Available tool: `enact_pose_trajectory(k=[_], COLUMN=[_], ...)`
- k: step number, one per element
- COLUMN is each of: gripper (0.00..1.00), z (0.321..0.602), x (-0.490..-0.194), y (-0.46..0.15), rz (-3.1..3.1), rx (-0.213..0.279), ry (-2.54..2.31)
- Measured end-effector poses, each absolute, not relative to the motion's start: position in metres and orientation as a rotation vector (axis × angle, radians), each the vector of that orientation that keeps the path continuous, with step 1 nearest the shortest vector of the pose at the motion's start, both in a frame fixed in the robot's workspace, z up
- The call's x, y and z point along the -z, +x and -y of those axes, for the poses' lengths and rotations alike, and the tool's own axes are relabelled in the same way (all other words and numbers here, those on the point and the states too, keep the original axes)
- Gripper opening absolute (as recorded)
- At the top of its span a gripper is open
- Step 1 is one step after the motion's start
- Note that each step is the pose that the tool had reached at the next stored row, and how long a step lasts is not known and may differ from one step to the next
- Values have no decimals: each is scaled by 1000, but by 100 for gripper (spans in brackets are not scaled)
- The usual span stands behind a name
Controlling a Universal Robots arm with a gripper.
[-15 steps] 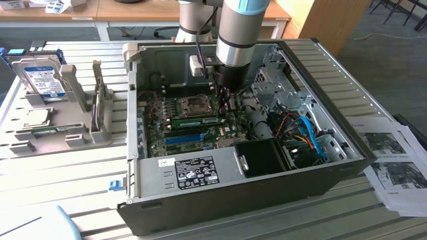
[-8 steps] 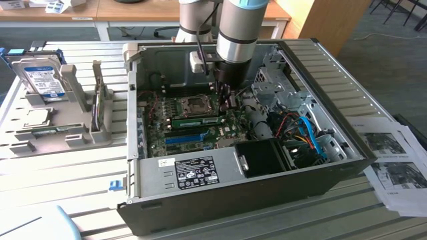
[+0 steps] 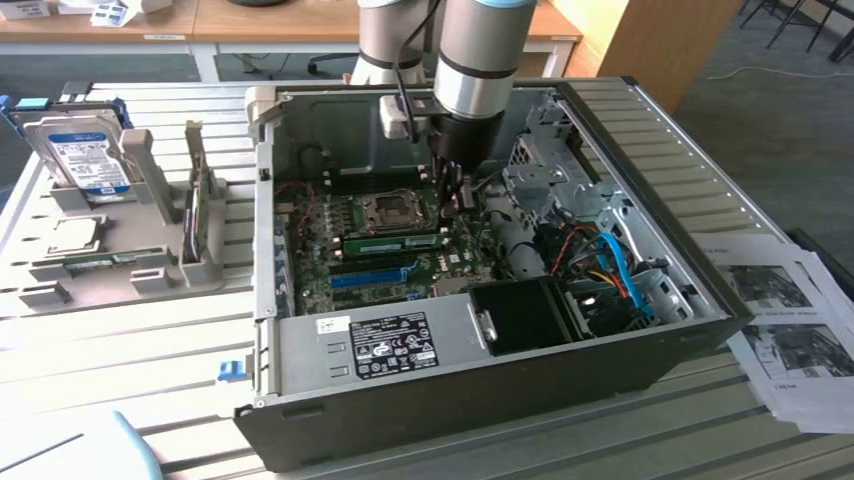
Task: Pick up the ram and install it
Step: 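Press down the ram until it locks into place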
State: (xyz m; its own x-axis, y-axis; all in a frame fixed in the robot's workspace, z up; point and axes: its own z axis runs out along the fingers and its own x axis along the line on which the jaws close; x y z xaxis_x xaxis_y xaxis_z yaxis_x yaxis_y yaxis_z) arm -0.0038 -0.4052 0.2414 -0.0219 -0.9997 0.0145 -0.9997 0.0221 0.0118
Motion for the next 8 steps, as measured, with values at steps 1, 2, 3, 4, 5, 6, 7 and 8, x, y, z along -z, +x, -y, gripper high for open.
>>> enact_pose_trajectory(k=[1, 2, 3, 4, 5, 6, 7, 8], gripper=[9, 9, 9, 9, 9, 9, 9, 9], z=[405, 405, 405, 405, 405, 405, 405, 405], x=[-242, -243, -243, -243, -243, -243, -243, -243], y=[-4, -4, -4, -4, -4, -4, -4, -4], rz=[2232, 2232, 2232, 2232, 2232, 2232, 2232, 2232], rx=[-3, -3, -3, -2, -3, -3, -2, -3], ry=[2184, 2184, 2184, 2184, 2184, 2184, 2184, 2184])
